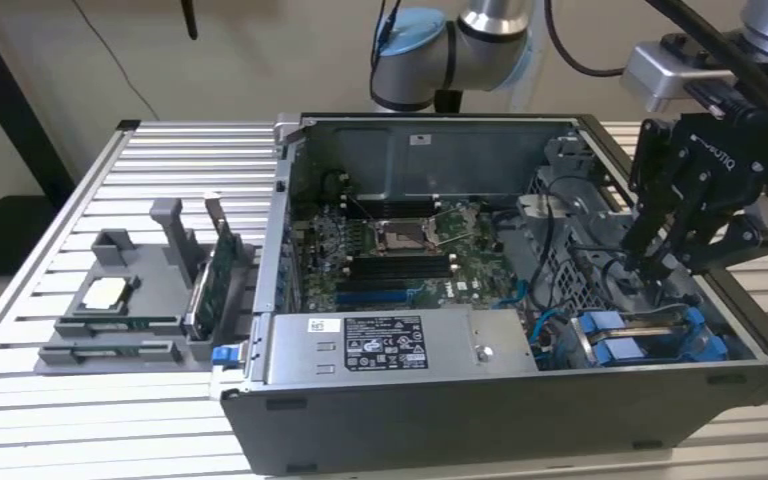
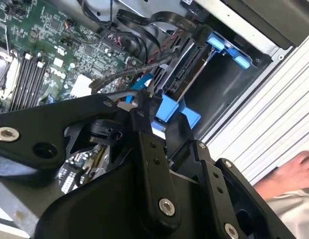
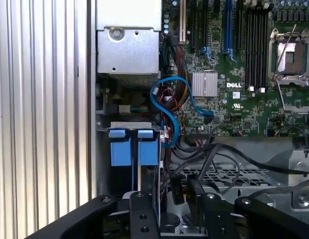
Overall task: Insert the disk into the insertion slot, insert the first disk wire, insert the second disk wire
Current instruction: 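Insert the first disk wire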
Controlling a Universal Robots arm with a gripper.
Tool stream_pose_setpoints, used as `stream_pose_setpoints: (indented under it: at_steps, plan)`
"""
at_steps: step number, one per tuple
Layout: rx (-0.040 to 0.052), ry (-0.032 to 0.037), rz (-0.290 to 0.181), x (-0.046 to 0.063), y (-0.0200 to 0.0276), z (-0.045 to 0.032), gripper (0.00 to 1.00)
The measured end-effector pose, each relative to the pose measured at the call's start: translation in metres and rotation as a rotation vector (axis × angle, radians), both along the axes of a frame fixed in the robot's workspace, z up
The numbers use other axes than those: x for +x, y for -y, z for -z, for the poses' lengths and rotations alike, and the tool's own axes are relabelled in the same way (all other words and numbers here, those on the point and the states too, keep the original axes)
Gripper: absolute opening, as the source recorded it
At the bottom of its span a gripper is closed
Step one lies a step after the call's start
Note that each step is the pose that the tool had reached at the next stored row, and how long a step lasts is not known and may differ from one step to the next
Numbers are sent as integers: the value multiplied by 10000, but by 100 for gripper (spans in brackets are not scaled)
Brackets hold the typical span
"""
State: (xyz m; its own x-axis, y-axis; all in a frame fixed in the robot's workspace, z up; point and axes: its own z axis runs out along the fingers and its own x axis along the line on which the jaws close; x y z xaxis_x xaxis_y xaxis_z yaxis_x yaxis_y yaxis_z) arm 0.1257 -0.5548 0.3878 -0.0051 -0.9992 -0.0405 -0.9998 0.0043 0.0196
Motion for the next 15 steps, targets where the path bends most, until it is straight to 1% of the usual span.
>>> stream_pose_setpoints:
  at_steps: [4,5,9,11,13,15]
  plan:
    - [48,4,-39,-3,0,5,38]
    - [59,7,-40,-4,0,6,31]
    - [110,45,-42,-5,1,16,31]
    - [165,58,-46,-5,1,17,31]
    - [177,69,-44,-16,0,19,31]
    - [183,95,-46,-28,0,23,31]
